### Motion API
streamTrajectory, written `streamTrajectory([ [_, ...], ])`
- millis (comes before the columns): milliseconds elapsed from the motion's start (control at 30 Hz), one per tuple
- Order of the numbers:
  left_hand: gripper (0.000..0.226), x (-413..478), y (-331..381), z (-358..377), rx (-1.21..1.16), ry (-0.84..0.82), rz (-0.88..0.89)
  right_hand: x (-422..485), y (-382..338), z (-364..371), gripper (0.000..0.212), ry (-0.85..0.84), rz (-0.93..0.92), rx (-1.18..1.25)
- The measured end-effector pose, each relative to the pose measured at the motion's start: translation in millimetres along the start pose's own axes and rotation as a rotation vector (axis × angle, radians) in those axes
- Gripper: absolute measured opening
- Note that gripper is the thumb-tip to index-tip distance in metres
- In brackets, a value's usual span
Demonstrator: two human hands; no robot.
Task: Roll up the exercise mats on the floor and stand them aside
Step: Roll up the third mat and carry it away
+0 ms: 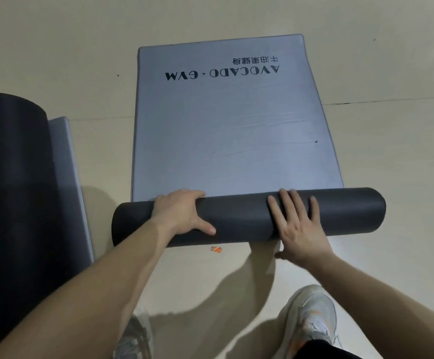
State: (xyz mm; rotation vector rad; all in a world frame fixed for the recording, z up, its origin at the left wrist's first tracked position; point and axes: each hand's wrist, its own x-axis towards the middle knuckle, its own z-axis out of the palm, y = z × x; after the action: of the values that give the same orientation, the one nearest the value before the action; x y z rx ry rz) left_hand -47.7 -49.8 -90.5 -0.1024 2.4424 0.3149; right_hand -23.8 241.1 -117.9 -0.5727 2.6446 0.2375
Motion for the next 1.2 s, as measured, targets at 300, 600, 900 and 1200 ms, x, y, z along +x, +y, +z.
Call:
streamTrajectory([
  [300,0.135,47.9,-1.3,-0.6,0.237,0.204,0.044,74.7,14.8,-25.4,0.138,0.081,0.086,-0.006],
  [600,0.119,48.5,-5.5,-7.3,0.289,0.226,0.165,89.7,26.3,-54.6,0.092,0.091,-0.043,-0.068],
  [900,0.108,6.7,-14.1,-5.2,-0.004,-0.320,0.148,-0.3,-8.3,-34.4,0.126,-0.069,-0.067,0.072],
  [1200,0.121,-31.2,-5.3,26.3,0.293,0.103,0.078,72.7,9.5,-68.7,0.148,-0.108,-0.100,0.025],
])
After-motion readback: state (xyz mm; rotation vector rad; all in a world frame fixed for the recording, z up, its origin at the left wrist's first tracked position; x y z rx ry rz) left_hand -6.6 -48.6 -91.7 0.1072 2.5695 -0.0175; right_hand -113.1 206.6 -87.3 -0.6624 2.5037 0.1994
